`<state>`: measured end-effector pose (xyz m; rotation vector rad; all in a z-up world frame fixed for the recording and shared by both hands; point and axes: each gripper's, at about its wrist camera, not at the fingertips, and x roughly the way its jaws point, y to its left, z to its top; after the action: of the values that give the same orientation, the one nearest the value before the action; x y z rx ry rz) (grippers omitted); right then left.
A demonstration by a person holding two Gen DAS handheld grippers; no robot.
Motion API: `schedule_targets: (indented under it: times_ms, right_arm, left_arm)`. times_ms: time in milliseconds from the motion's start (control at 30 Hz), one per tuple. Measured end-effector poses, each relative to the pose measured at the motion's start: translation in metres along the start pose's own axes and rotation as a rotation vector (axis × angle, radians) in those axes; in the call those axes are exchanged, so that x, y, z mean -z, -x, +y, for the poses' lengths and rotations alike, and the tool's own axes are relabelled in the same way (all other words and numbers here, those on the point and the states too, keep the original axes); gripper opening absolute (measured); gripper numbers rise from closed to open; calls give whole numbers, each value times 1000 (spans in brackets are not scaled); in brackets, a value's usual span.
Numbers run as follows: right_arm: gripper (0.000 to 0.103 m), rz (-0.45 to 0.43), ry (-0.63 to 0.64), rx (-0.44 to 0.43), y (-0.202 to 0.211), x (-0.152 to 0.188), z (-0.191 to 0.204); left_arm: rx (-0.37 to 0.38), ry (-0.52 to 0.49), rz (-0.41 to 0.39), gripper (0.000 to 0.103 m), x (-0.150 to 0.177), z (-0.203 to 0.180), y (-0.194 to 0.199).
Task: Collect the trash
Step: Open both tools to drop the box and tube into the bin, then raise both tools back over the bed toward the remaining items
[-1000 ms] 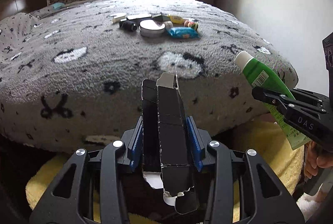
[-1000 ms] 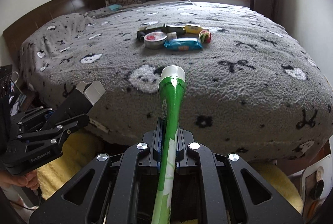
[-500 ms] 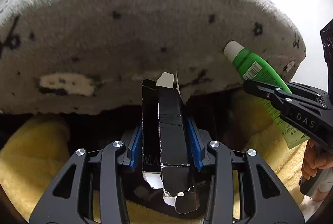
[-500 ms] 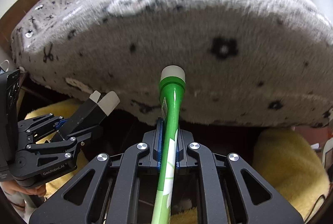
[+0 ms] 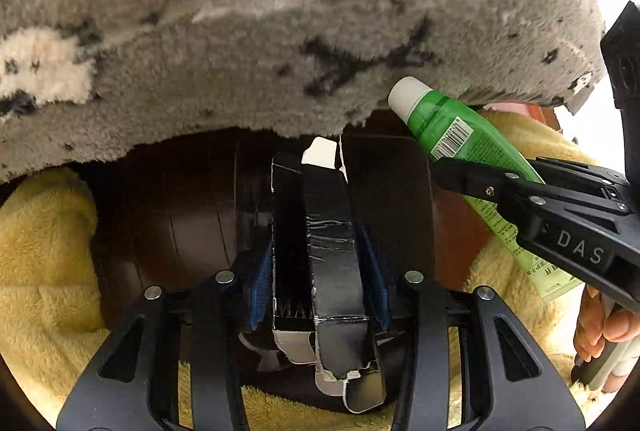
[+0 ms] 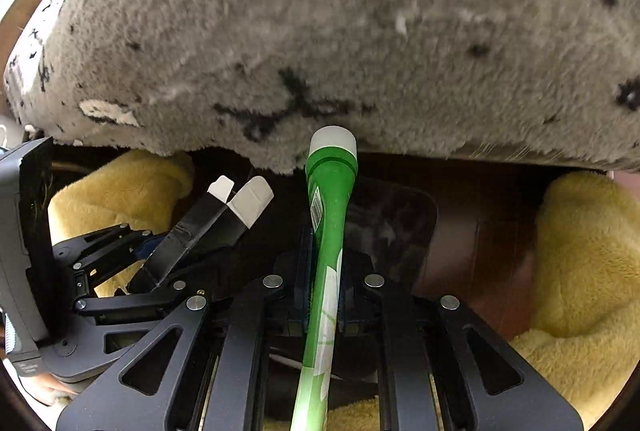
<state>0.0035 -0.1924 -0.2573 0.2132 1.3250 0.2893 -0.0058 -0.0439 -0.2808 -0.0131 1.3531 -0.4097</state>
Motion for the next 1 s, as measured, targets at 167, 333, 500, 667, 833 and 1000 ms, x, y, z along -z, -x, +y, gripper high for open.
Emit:
schedule_targets:
  times_ms: [167, 333, 500, 667, 833, 1000]
  right_arm:
    - [13, -2, -2, 37, -3, -1, 3]
    - [14, -30, -16, 48, 7, -3, -1]
    - [30, -73, -24, 81, 22, -7, -6]
    - [64, -139, -20, 112, 46, -9, -5]
    - [84, -211, -4, 150, 73, -17, -7]
    - [88, -309, 34, 182, 105, -24, -4]
  left_arm:
    - [3, 2, 11, 41, -2, 1, -10]
    - [-19, -8, 1, 51, -4, 1, -3]
    - [-50, -23, -41, 68, -6, -2, 14]
    - [-89, -41, -108, 83, -8, -7, 40]
    - [-112, -53, -190, 93, -14, -9, 77]
    - [-122, -70, -273, 95, -21, -17, 115]
